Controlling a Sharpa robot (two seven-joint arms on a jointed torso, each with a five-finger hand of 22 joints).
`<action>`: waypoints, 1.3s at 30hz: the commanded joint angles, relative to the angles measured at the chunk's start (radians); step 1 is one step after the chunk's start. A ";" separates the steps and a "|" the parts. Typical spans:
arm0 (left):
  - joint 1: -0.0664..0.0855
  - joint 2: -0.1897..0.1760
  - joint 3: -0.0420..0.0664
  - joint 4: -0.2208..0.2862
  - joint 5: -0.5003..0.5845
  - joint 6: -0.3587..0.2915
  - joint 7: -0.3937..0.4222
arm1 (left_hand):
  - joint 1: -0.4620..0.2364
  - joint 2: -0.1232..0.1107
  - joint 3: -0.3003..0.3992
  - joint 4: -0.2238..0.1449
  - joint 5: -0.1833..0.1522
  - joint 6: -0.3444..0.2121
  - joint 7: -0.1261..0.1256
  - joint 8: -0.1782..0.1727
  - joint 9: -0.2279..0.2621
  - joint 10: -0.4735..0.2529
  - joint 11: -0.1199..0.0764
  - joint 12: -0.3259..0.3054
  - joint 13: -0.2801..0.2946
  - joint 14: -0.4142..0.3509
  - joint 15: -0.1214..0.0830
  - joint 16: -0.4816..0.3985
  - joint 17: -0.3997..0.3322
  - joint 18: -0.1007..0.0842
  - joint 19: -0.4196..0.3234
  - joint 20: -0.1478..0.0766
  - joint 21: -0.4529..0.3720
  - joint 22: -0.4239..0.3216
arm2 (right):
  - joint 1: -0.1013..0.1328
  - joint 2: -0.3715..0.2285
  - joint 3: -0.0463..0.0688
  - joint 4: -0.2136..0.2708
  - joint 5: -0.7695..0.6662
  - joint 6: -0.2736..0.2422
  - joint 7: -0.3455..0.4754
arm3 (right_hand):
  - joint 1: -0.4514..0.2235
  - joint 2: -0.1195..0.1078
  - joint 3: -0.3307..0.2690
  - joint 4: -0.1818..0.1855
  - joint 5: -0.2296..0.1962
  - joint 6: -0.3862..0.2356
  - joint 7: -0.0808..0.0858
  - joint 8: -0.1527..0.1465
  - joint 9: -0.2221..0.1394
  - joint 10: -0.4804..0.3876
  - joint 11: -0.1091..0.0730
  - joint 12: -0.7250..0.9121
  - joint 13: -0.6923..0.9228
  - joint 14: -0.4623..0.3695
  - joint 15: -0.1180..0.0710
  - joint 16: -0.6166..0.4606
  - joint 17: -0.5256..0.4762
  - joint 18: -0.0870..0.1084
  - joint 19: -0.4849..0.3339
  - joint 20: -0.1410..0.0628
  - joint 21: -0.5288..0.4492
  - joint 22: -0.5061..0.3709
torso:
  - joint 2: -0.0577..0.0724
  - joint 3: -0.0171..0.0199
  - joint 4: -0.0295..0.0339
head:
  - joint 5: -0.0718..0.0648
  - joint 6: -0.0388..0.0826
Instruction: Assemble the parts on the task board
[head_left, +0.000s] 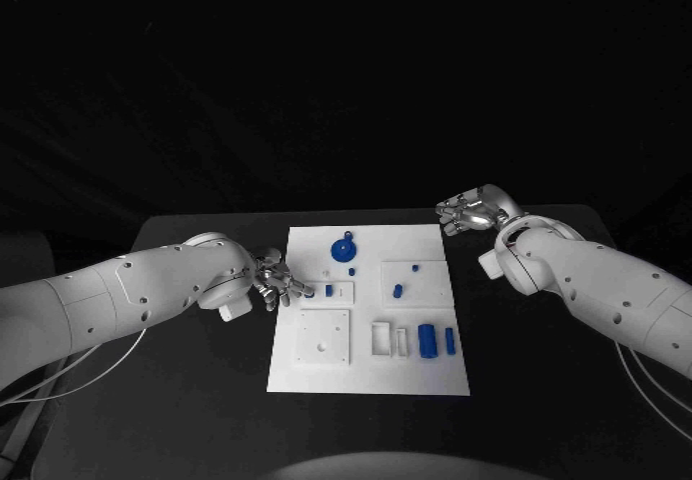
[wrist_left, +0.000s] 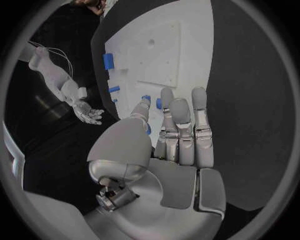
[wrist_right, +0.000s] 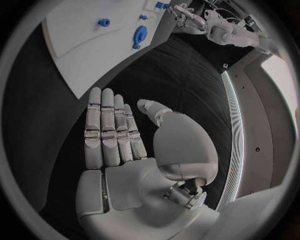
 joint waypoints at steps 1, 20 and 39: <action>-0.002 0.005 0.000 -0.002 0.001 0.024 0.010 | -0.002 0.009 0.003 0.004 -0.005 0.008 -0.003 0.006 0.003 0.035 0.005 0.006 0.001 0.007 0.002 0.004 0.002 -0.006 0.008 0.002 -0.003 0.015 | -0.001 0.001 0.001 0.000 -0.002 0.007 0.004 | -0.008 0.002 0.000 0.002 0.005 -0.002 0.004 -0.003 0.000 -0.001 0.002 -0.002 -0.001 0.002 0.001 -0.007 -0.001 0.002 -0.006 0.000 0.003 -0.001 | 0.000 0.0008 0.0010 | 0.000 0.000; -0.012 0.028 -0.001 -0.027 0.006 0.038 0.017 | 0.006 0.029 0.001 -0.020 0.002 0.013 -0.003 0.007 0.012 0.034 0.004 0.006 0.000 0.007 0.001 0.004 0.003 -0.007 0.008 0.001 -0.003 0.016 | -0.001 0.004 0.001 0.000 -0.002 0.007 0.005 | -0.010 0.003 0.001 0.001 0.006 -0.002 0.005 -0.003 0.000 -0.002 0.002 -0.002 -0.002 0.002 0.001 -0.006 -0.002 0.002 -0.006 0.000 0.002 -0.001 | 0.000 0.0005 0.0003 | 0.000 0.000; -0.013 0.038 -0.001 -0.043 0.012 0.022 0.025 | 0.016 0.068 0.010 -0.047 0.004 0.017 -0.005 0.004 0.015 0.035 0.004 0.008 0.000 0.007 0.000 0.006 0.006 -0.008 0.008 0.000 0.000 0.017 | -0.001 0.005 0.001 -0.001 -0.002 0.009 0.004 | -0.010 0.003 0.001 0.001 0.006 -0.002 0.005 -0.003 0.000 -0.002 0.002 -0.002 -0.002 0.002 0.001 -0.006 -0.002 0.002 -0.006 0.000 0.002 -0.001 | 0.000 0.0002 0.0010 | -0.002 0.000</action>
